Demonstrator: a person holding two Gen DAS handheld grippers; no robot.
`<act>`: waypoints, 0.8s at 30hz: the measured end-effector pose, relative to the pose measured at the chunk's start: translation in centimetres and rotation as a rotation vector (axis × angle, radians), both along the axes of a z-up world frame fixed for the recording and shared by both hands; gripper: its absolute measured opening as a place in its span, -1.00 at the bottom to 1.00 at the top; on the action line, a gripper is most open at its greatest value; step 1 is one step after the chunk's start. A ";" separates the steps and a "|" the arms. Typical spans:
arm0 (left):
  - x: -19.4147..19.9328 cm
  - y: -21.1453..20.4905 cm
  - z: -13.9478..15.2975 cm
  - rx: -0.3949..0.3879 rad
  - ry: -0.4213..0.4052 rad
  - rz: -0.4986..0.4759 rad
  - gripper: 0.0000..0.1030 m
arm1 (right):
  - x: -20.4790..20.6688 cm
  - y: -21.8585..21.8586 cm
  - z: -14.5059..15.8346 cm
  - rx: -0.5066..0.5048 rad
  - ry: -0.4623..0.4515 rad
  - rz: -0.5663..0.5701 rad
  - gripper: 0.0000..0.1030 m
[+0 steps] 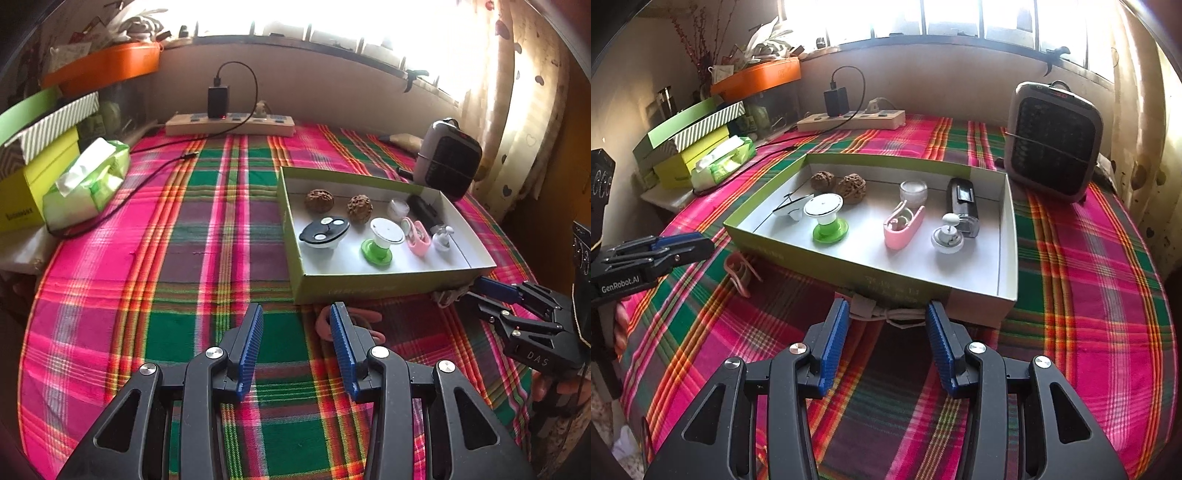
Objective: Organize objects
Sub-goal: 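Withdraw both open tools from the box toward the pink hook and white cable, then move the right tool to the white cable and close on it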
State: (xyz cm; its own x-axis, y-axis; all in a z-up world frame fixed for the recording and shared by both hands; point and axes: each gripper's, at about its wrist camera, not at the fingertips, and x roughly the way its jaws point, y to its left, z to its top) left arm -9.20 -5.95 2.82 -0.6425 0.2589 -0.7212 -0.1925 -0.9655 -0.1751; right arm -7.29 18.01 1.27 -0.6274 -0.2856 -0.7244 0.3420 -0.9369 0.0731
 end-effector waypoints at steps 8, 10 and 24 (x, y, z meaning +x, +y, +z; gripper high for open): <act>-0.9 0.5 -0.9 0.036 -0.037 -0.022 -0.29 | -0.2 -0.8 -0.2 0.019 -0.008 0.034 -0.10; -0.8 0.8 -1.0 0.036 -0.038 -0.038 -0.29 | -0.1 -0.9 -0.3 0.026 -0.010 0.047 -0.10; -1.1 1.2 -1.7 0.064 -0.058 -0.068 -0.28 | -0.1 -1.8 0.3 -0.022 -0.007 0.104 -0.10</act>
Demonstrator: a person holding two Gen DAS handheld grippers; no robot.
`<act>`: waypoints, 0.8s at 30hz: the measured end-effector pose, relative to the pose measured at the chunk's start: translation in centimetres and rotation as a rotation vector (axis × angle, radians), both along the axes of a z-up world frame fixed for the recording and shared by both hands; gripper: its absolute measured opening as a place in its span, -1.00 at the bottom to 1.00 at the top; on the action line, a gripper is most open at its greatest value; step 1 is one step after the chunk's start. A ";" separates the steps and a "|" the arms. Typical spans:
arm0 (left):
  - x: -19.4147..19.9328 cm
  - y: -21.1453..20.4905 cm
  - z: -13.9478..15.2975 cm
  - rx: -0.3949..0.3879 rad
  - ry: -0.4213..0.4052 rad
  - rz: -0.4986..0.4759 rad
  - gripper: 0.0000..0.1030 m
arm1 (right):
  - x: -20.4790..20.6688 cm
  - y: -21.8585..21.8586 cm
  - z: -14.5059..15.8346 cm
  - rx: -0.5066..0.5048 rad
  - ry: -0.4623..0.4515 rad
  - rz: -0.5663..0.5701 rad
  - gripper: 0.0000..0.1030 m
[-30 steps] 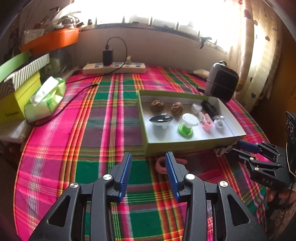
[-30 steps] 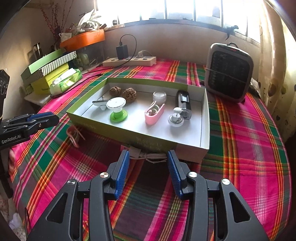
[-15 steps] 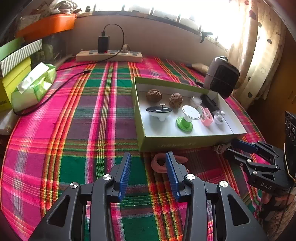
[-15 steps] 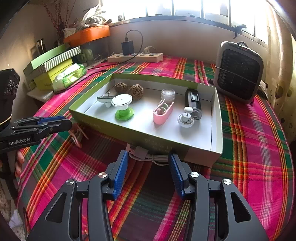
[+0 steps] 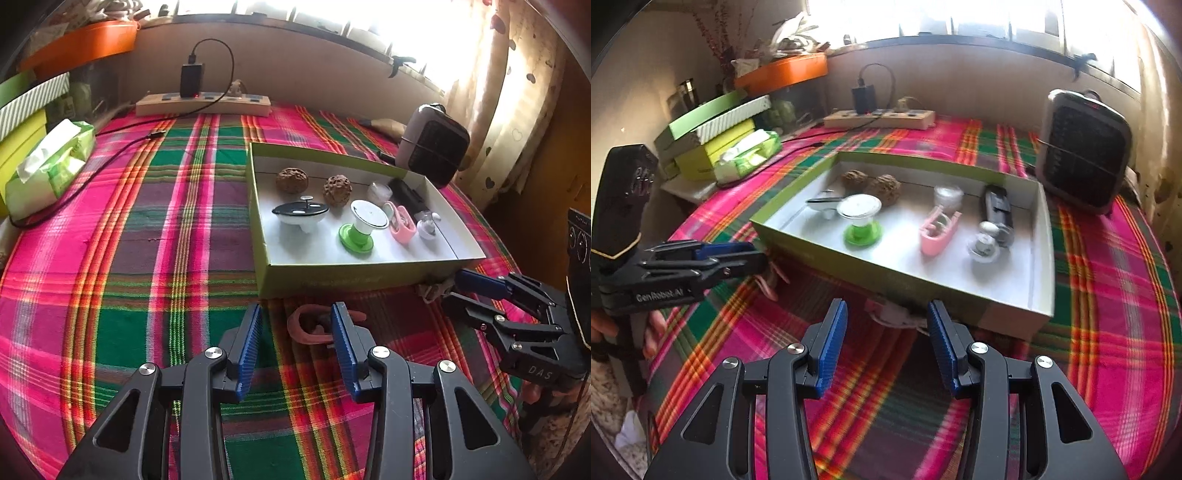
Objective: Organize objects
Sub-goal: 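Move the right tool to the white cable and close on it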
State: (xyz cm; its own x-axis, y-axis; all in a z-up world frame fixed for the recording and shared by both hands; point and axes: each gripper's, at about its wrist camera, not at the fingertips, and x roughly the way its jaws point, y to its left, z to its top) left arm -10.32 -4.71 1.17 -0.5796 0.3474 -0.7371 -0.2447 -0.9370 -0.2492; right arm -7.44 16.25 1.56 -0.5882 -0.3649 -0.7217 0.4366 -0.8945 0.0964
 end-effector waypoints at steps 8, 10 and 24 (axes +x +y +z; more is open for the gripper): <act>0.3 -0.1 0.0 0.013 -0.005 -0.016 -0.28 | -0.6 -1.8 -0.3 0.054 0.006 0.064 -0.10; 0.4 -0.1 0.0 0.018 -0.007 -0.017 -0.28 | -0.5 -1.7 -0.2 0.055 -0.001 0.072 -0.10; 0.5 -0.1 0.1 0.019 -0.008 -0.021 -0.28 | 1.5 -2.0 0.4 0.038 -0.038 0.156 -0.10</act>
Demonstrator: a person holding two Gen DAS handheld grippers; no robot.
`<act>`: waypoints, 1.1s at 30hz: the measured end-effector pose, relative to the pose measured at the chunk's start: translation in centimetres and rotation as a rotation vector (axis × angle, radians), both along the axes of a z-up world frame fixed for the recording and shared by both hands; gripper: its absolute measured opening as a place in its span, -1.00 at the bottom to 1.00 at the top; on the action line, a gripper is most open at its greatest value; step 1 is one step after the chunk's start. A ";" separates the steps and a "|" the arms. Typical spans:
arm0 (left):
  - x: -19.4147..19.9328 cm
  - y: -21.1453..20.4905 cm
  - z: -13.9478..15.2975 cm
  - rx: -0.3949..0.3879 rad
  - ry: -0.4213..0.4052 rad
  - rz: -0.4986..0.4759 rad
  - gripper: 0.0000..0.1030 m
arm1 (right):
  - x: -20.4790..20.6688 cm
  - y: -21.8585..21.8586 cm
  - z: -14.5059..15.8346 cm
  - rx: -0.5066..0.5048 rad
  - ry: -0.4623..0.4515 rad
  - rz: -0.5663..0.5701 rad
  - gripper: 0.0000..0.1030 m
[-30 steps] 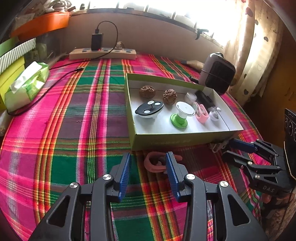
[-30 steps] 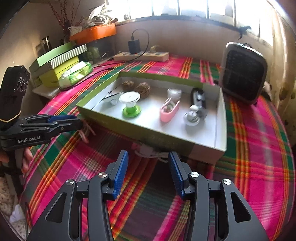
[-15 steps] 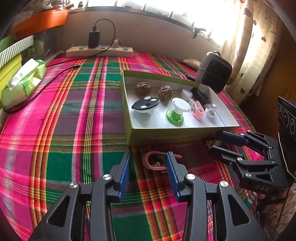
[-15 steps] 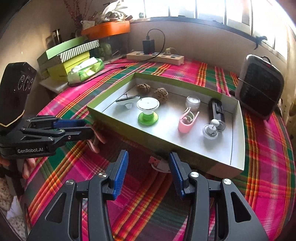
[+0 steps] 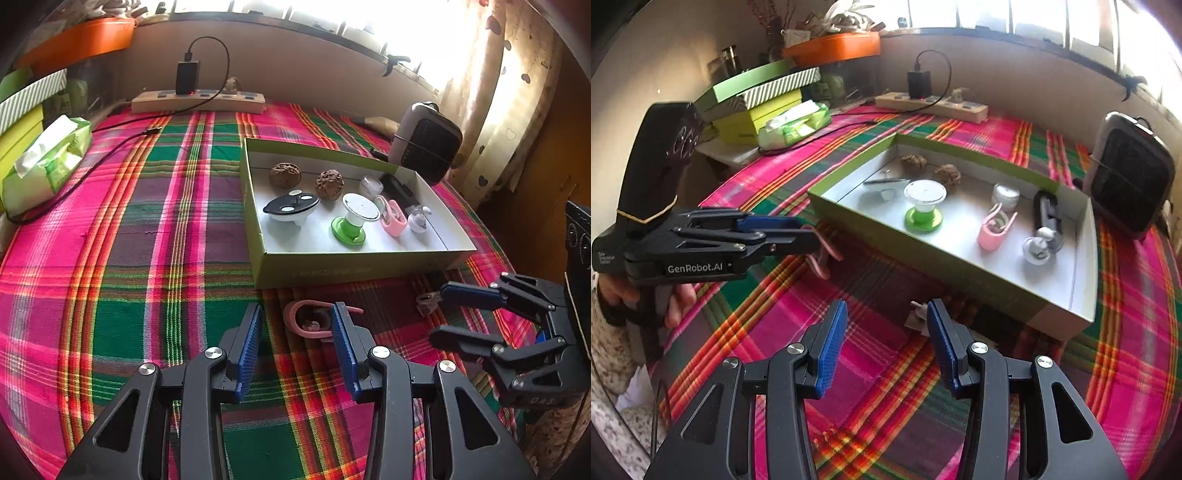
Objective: Organize objects
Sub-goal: 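Move the right tool to the white cable and close on it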
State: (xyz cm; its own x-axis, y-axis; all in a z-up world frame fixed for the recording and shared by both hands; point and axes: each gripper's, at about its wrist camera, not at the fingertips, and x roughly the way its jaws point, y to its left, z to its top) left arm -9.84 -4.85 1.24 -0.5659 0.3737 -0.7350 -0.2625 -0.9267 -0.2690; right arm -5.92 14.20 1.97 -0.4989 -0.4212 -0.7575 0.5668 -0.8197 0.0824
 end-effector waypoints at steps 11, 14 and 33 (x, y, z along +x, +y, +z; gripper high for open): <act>-0.2 -0.1 0.2 0.007 0.007 0.004 -0.28 | -1.5 1.9 -0.8 0.019 -0.013 -0.076 -0.10; -0.2 0.2 0.1 0.006 0.002 -0.010 -0.28 | -1.3 1.9 -1.2 0.022 -0.024 -0.059 -0.10; 0.0 2.3 0.4 -0.051 -0.009 -0.005 -0.27 | 0.1 -0.3 -2.1 0.108 -0.025 -0.020 -0.10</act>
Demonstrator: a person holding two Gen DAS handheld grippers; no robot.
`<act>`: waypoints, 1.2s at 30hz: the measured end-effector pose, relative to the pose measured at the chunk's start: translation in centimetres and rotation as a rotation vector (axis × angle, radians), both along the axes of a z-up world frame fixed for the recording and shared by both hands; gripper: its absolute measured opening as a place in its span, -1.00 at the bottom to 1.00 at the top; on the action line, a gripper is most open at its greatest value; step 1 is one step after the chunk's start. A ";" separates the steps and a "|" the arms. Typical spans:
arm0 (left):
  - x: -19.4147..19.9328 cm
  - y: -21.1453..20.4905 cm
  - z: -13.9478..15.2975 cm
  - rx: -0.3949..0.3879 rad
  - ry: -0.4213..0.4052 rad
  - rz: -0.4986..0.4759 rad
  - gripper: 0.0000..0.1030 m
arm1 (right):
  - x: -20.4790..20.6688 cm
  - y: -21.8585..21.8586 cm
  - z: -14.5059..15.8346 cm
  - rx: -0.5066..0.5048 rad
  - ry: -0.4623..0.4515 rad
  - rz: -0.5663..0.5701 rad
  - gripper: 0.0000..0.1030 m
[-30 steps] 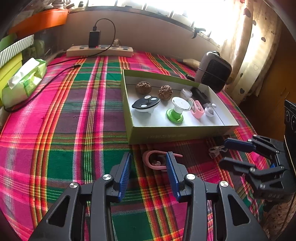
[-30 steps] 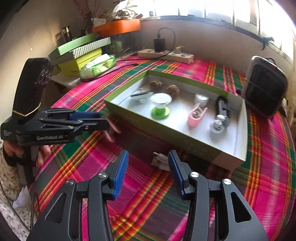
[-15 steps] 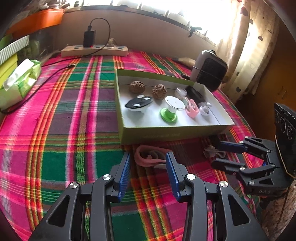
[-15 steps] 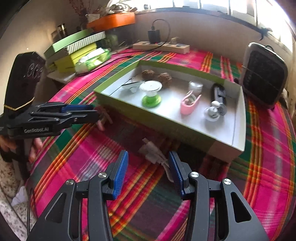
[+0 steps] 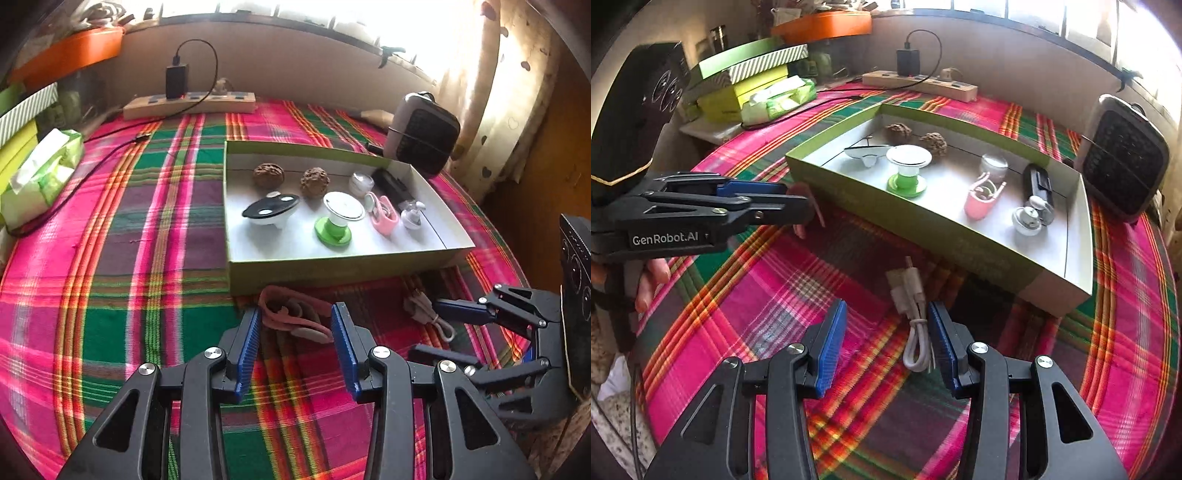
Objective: Organize objects
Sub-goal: 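Move the right tool to the white cable and close on it, then close the left tool on the pink ear hook while the right holds the cable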
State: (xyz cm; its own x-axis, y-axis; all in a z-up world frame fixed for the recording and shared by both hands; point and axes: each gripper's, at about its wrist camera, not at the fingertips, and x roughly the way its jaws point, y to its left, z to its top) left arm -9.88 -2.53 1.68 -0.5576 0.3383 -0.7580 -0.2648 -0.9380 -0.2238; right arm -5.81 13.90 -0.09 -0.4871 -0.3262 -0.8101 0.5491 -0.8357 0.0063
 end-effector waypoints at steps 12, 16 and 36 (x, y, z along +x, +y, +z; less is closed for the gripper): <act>0.6 -0.7 -0.5 -0.058 -0.010 0.045 -0.27 | 0.2 0.0 0.0 -0.009 0.016 -0.011 -0.24; 0.9 -1.3 -0.4 -0.070 -0.005 0.062 -0.27 | 0.3 0.1 0.1 -0.010 0.021 -0.017 -0.50; 1.8 -1.9 0.1 0.004 0.008 0.054 -0.25 | 0.3 0.0 0.1 -0.016 0.030 -0.045 -0.59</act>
State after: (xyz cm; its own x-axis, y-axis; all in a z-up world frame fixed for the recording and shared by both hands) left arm -8.09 -4.48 1.79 -0.5814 0.3105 -0.7520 -0.2162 -0.9500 -0.2251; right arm -5.52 13.87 -0.02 -0.5251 -0.3163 -0.7901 0.5114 -0.8593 0.0041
